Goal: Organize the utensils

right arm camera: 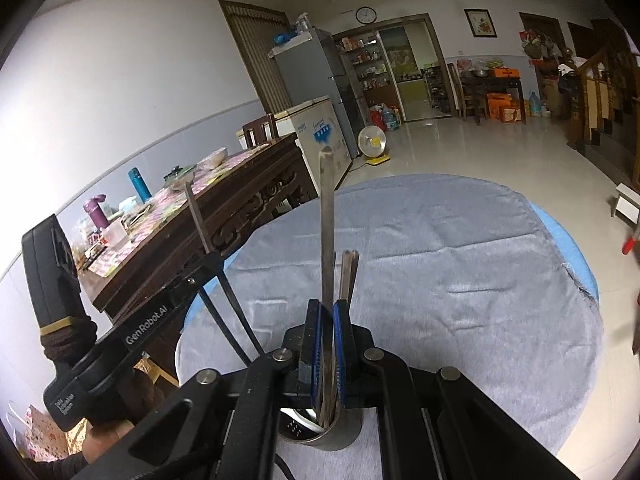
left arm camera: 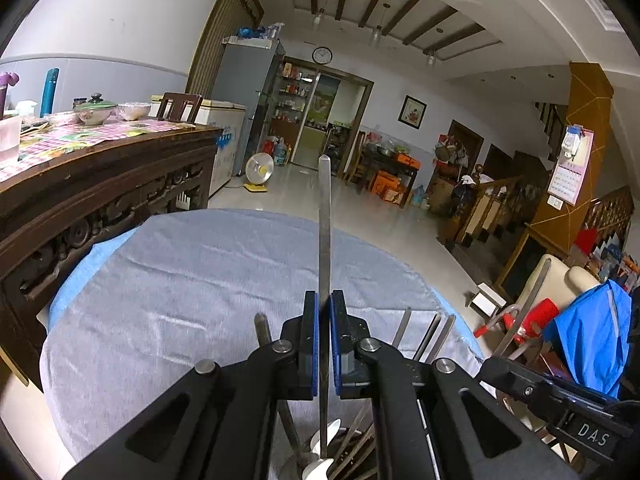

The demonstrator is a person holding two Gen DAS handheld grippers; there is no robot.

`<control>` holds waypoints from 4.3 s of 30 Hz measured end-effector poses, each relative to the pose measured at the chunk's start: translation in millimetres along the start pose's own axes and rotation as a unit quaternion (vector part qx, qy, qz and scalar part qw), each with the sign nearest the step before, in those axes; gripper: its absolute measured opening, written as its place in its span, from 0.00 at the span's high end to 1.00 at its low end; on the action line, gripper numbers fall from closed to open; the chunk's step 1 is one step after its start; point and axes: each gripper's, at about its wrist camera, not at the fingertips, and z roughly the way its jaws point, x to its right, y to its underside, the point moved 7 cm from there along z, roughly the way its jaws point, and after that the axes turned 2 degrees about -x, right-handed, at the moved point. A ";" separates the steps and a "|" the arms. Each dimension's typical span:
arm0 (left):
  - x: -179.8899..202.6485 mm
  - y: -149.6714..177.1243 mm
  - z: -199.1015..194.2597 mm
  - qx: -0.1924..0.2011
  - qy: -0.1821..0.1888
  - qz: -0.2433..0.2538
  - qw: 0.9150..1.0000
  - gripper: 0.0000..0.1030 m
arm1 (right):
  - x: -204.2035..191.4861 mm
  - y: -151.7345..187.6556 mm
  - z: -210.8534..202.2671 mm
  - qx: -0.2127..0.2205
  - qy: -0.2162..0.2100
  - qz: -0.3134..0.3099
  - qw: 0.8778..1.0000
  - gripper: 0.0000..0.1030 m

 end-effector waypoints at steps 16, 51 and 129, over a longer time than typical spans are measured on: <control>-3.1 15.8 1.2 -0.017 -0.005 -0.005 1.000 0.95 | -4.3 14.0 4.2 -0.008 0.013 -0.017 1.000 0.93; 6.3 51.2 -3.6 -0.066 0.012 0.002 0.998 0.95 | 3.1 42.6 25.4 -0.040 0.016 -0.005 0.999 0.93; -13.6 61.8 -40.2 -0.140 -0.071 0.062 0.986 0.10 | -0.7 89.2 -13.8 -0.061 0.078 -0.059 0.993 0.00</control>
